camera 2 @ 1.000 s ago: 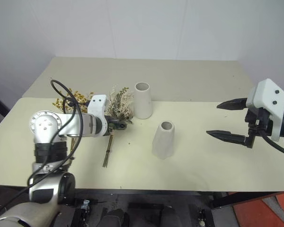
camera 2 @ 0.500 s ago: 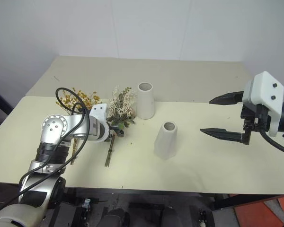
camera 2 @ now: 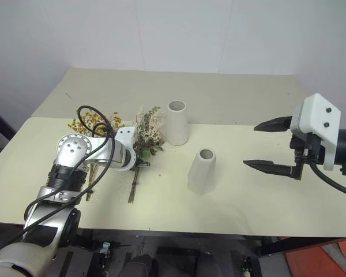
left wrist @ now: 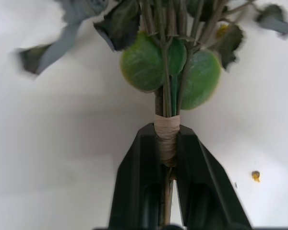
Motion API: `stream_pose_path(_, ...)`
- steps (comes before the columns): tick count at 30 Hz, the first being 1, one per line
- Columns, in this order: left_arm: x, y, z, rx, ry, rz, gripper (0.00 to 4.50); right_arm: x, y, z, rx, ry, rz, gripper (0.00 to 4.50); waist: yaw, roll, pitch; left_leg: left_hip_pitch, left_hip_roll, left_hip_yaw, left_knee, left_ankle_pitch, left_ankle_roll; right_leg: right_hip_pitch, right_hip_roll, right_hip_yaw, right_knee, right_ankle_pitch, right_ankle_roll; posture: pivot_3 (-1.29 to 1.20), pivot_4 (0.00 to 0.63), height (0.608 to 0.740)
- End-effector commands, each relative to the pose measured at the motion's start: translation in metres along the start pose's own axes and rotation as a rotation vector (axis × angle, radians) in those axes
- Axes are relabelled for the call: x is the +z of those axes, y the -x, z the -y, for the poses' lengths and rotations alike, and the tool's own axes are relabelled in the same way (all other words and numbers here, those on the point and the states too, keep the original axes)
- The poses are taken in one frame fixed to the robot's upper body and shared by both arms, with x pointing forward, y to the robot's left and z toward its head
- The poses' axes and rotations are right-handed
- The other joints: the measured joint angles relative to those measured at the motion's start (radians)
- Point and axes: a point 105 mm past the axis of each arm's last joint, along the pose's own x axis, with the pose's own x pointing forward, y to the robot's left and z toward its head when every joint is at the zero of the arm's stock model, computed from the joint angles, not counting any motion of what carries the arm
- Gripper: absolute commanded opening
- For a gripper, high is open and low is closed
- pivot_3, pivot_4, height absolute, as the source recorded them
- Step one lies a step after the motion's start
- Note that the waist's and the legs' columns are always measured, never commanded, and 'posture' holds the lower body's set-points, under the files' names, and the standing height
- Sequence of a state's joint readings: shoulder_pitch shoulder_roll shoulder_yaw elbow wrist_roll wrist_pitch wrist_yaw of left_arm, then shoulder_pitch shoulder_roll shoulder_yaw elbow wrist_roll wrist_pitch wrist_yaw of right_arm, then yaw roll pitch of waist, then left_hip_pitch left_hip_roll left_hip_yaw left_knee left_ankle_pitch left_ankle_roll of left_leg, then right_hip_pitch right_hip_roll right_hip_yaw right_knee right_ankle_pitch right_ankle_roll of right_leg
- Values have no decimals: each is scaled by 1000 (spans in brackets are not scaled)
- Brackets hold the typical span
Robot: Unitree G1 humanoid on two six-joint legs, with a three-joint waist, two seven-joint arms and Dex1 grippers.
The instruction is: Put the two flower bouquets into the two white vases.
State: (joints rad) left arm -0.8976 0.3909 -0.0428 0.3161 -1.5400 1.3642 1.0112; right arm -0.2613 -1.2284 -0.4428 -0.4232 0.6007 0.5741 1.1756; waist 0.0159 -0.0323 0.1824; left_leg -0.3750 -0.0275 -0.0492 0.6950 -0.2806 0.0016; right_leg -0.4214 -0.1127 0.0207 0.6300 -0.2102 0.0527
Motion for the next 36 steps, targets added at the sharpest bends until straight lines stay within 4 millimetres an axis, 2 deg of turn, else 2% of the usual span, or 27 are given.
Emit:
stream_pose_path(1, 9, 1, 0, 13, -5, 38, 121, 5, 8, 3, -48, 38, -6, 4500, 0, 0, 0, 0, 0, 0, 0, 0, 0, 0, 0, 0, 0, 0, 0, 0, 150, 740)
stream_pose_path(5, 16, 2, -4, 40, 31, 73, 121, 1, 8, 0, -51, 19, -4, 4500, 0, 0, 0, 0, 0, 0, 0, 0, 0, 1, 0, -1, 0, 0, 0, 0, 150, 740)
stream_pose_path(9, 28, 12, -14, 98, 63, 144, 121, 0, 7, 2, -54, 25, -8, 4500, -4, 0, 0, 0, 0, 0, 0, 0, 0, 0, 0, -1, 0, 0, 0, 0, 150, 740)
stream_pose_path(14, 51, 38, -17, 117, 95, 270, 121, 1, 8, 4, -58, 29, -5, 4500, -4, 0, 0, -1, 1, -2, 0, 0, 0, -1, 0, -1, 0, 0, 0, 0, 150, 740)
stream_pose_path(22, 89, 83, -17, 171, 38, 442, 121, 1, 8, 8, -62, 25, -3, 4500, -1, -1, 0, -4, 0, -1, 1, 1, -2, -1, 0, -4, -1, 0, 0, 0, 150, 740)
stream_pose_path(27, 112, 111, -16, 110, 57, 548, 121, -4, 9, 15, -72, -8, 9, 4500, -3, -1, 0, -5, 0, 0, 1, 2, -3, -1, 0, -5, -1, 0, 0, 0, 150, 740)
stream_pose_path(31, 127, 127, -20, 92, 31, 679, 121, -8, 9, 19, -80, -34, 18, 4500, -8, -1, 0, -4, 0, 1, 0, 3, -5, -2, 0, -4, -1, 0, 0, 0, 150, 740)
stream_pose_path(34, 142, 138, -21, -9, 63, 801, 121, -8, 8, 22, -97, -51, 31, 4500, -6, -1, 0, -5, 0, 1, 0, 4, -6, -2, 0, -5, -1, 0, 0, 0, 150, 740)
stream_pose_path(36, 147, 141, -20, -30, -2, 848, 121, -6, 7, 25, -110, -73, 47, 4500, -6, -1, 0, -5, 0, 1, 0, 4, -7, -2, 0, -5, -1, 0, 0, 0, 150, 740)
